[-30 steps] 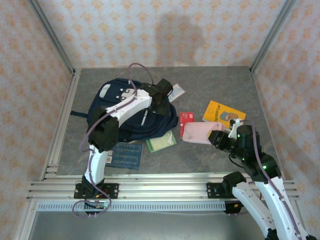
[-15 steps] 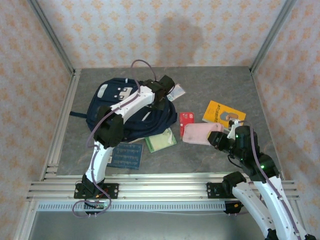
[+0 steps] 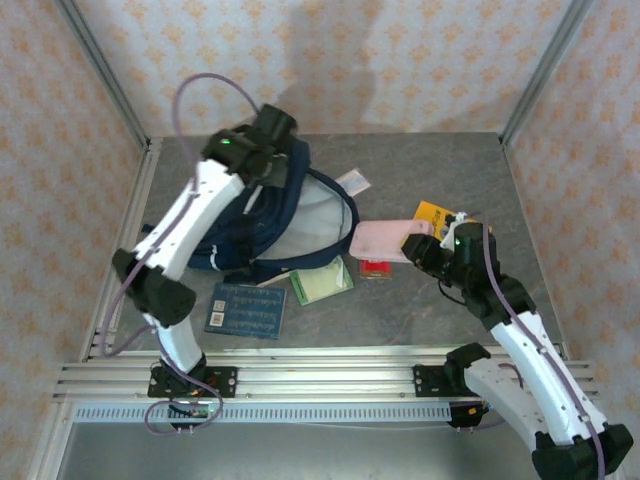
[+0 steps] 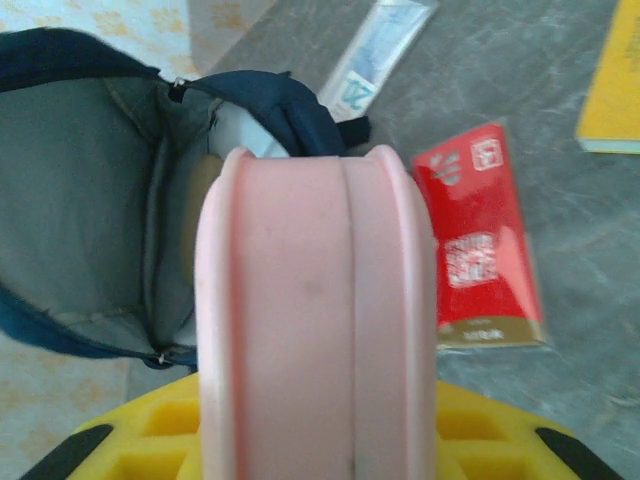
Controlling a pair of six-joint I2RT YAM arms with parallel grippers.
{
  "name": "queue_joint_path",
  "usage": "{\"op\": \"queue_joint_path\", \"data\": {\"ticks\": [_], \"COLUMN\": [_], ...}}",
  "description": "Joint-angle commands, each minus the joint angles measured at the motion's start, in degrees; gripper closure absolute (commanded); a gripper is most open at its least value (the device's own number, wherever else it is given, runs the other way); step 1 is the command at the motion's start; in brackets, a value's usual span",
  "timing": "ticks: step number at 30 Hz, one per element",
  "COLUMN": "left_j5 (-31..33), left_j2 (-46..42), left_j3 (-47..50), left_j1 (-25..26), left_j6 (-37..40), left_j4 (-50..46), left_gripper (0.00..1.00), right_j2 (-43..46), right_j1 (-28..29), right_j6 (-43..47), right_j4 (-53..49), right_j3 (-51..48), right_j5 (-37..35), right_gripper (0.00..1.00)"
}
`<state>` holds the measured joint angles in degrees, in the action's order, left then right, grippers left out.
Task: Pack the student bag
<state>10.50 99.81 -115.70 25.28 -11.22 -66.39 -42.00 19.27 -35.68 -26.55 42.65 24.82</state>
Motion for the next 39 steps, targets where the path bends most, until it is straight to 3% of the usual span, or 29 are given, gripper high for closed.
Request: {"op": "queue_joint_path", "data": {"ticks": [1,7,16,23,27,33,39], "left_j5": [-2.6,-7.8,-15.5,-21.7,-22.7,-24.6,-26.4], "left_j2": [-4.5,-5.4,-5.3,-5.6,-5.0,-3.4,-2.0], "left_j3": [0.7,-1.3,-2.3,-3.7,-5.3,-7.4,-9.2], "left_j1": [-3.1,-5.5,-7.9,-9.0,-9.7,-10.3,-10.8], "left_j6": [5.0,7.5,9.0,9.3,8.1,7.4,7.3], "left_j4": [3.4,5.0,6.8,9.2,10.1,10.8,11.7], "left_gripper": [1.00,1.00,1.00,1.00,1.00,1.00,1.00], "right_j2": [-2.6,-12.7,-19.1,-31.5,-40.4,-53.3,-67.1], "right_j1": [2.1,7.6,10.4,13.3,19.1,24.0,28.2], "right_j6": [-6.1,-7.7,-1.3,-5.2,-5.7,-15.0,-14.0], "right_j4": [14.6,23.4,21.6,28.2,28.8,29.6,21.7], "right_j3": [2.3,6.7,15.1,20.5,26.4,34.1,48.3], "right_j5": [3.5,1.8,-3.9,-0.3,-4.4,-13.6,-19.6], "right_gripper": [0.88,0.88,0.90,0.88,0.87,0.85,0.73]}}
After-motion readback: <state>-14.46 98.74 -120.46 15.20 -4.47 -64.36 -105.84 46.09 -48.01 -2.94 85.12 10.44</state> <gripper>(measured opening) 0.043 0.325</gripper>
